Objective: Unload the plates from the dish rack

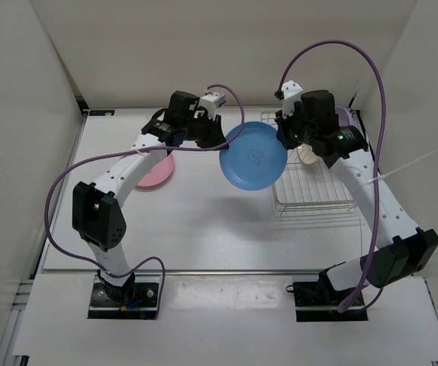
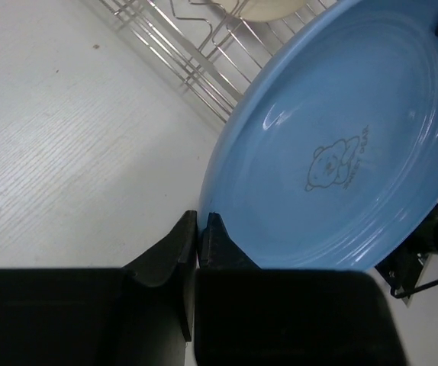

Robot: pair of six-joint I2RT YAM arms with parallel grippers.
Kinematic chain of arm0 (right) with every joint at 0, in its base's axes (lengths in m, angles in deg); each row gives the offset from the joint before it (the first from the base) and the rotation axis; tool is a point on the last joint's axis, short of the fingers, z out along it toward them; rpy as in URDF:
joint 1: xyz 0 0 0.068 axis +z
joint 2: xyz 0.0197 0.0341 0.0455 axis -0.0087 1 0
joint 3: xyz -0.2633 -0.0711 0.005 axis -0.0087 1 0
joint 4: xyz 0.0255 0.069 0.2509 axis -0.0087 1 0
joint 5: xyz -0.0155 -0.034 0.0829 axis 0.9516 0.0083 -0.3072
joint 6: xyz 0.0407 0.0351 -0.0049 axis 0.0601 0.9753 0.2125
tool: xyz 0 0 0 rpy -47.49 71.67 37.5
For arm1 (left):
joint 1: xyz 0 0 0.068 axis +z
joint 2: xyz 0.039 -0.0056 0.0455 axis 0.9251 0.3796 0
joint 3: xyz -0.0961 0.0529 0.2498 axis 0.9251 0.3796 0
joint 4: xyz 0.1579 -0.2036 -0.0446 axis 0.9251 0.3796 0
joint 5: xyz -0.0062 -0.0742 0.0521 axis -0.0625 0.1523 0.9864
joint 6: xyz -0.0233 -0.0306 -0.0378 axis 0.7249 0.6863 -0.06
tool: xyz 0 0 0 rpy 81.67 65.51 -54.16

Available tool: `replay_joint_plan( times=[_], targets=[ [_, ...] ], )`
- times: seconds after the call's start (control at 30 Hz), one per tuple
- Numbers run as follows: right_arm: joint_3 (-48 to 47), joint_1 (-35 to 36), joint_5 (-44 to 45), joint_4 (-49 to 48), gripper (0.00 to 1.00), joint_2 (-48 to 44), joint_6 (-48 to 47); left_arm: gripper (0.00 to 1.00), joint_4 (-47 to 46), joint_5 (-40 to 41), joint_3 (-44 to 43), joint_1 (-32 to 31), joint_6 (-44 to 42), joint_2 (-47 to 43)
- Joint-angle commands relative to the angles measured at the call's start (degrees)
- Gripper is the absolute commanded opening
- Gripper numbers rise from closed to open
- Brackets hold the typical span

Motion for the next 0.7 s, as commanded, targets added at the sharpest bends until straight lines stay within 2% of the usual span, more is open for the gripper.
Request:
replay_joint_plan(
  times=[0.0,0.03,0.07,0.1,0.17,0.2,0.37,0.47,0.5,0.67],
  targets=[
    [-0.2,0.0,0.9,-3.7,0.31,-2.2,1.2,0.11,-1.7,8.8,4.1,-0.3,1.6,-6.2],
    [-0.2,0.0,2.9,-3.7,0.5,-1.6,1.2,0.11,-1.7,11.5,5.2,-0.3,2.1,-7.1],
    [-0.2,0.0,4.4,-3.7,0.65,-1.6,1.2,0.11,-2.4,16.8,7.5,0.6,2.8,-9.2],
    [-0.2,0.0,6.0,-3.7,0.82,-0.9,1.2,0.11,-3.3,18.7,8.8,1.3,2.8,-10.3],
    [-0.2,-0.5,8.4,-3.7,0.9,-0.9,1.2,0.11,-3.3,22.6,10.8,3.8,4.4,-12.0],
    [-0.2,-2.3,8.4,-3.7,0.96,-0.9,1.2,0.11,-3.3,22.6,11.5,7.1,4.4,-13.2],
    [-0.2,-5.7,5.3,-3.7,0.99,-0.9,2.3,0.11,1.3,18.5,7.5,24.0,3.1,-10.1],
    [-0.2,-5.7,5.3,-3.7,0.99,-0.9,2.3,0.11,3.8,15.0,6.6,30.4,3.8,-7.5],
    [-0.2,-5.7,5.3,-3.7,0.99,-1.4,2.3,0.11,4.6,13.6,6.0,34.3,4.4,-5.2],
    [-0.2,-6.3,5.3,-3.7,0.99,-3.1,1.8,0.11,8.2,3.6,4.2,42.6,6.1,1.8]
  ],
)
